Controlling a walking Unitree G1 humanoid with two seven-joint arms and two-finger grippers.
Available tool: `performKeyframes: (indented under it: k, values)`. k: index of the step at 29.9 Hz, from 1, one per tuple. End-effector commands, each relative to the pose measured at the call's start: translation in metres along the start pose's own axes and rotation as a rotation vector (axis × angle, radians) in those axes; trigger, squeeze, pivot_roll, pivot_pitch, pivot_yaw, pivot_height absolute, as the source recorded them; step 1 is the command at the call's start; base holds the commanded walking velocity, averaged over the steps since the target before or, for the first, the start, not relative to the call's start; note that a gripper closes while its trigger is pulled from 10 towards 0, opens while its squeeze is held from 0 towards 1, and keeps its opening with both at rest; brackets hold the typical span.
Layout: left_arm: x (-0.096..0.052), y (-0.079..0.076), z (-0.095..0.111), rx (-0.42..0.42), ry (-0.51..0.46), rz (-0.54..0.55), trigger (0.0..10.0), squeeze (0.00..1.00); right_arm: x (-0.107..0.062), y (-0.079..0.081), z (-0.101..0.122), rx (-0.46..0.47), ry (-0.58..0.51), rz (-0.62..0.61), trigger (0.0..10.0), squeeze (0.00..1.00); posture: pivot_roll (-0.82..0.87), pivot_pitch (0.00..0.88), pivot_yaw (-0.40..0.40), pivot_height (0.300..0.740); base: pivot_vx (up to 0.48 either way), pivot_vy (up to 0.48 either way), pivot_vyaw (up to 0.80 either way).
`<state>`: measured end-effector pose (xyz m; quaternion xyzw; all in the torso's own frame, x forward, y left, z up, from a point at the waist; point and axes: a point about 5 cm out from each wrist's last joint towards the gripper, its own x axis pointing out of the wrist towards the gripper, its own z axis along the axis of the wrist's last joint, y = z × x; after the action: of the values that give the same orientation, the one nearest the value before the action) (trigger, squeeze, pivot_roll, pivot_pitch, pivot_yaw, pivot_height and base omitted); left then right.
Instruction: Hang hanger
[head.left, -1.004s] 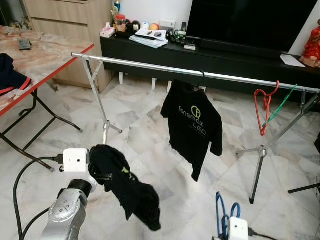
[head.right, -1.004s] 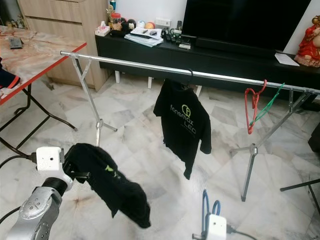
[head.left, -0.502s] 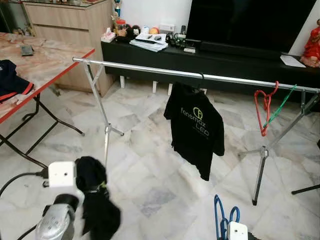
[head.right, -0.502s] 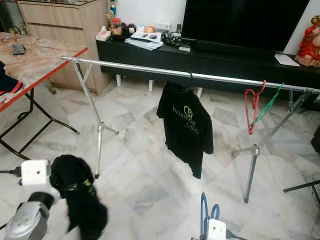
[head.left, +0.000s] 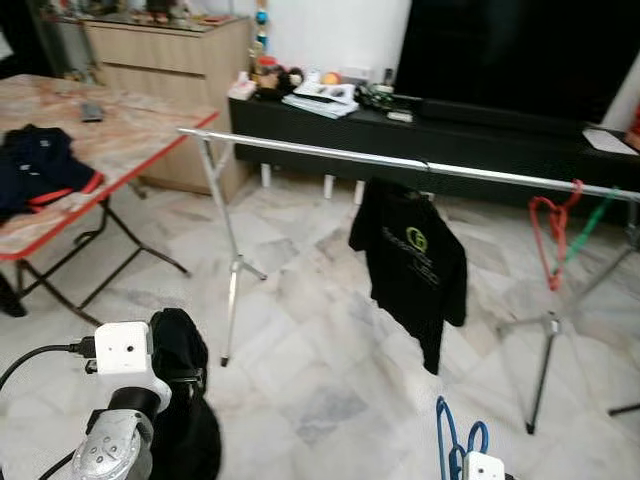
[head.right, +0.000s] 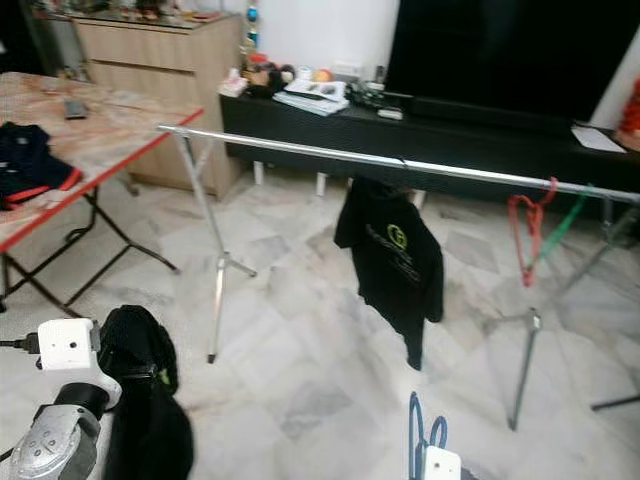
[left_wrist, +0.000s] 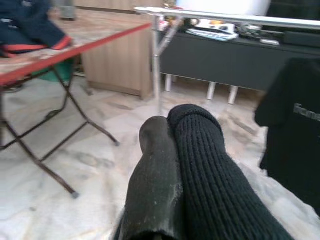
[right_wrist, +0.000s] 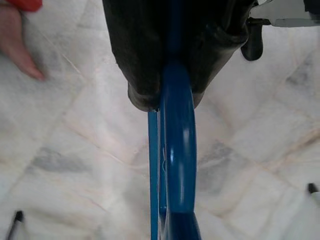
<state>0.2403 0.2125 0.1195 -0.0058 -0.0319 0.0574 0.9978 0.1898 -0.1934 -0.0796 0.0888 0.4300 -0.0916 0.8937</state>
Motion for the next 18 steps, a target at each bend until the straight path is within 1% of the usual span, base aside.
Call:
performKeyframes:
  k: [1,10,18]
  values:
    - [0.0059,-0.0020,0.0093,0.006,-0.039,-0.011,10.0,0.00,0.0010,0.0089,0.0018,0.011,-0.006,0.028,10.0,0.00,0.14,0.000,-0.042,0.740,0.000,0.409,0.00]
    - [0.0096,-0.0017,0.0125,0.001,-0.046,-0.003,10.0,0.00,0.0017,0.0079,0.0064,0.019,-0.019,0.026,10.0,0.00,0.14,0.030,-0.048,0.740,0.000,0.472,0.00]
    - [0.0115,-0.0010,0.0154,0.008,-0.053,-0.005,10.0,0.00,0.0022,0.0120,0.0077,0.003,-0.019,0.044,10.0,0.00,0.13,0.051,-0.049,0.740,0.000,0.480,0.00]
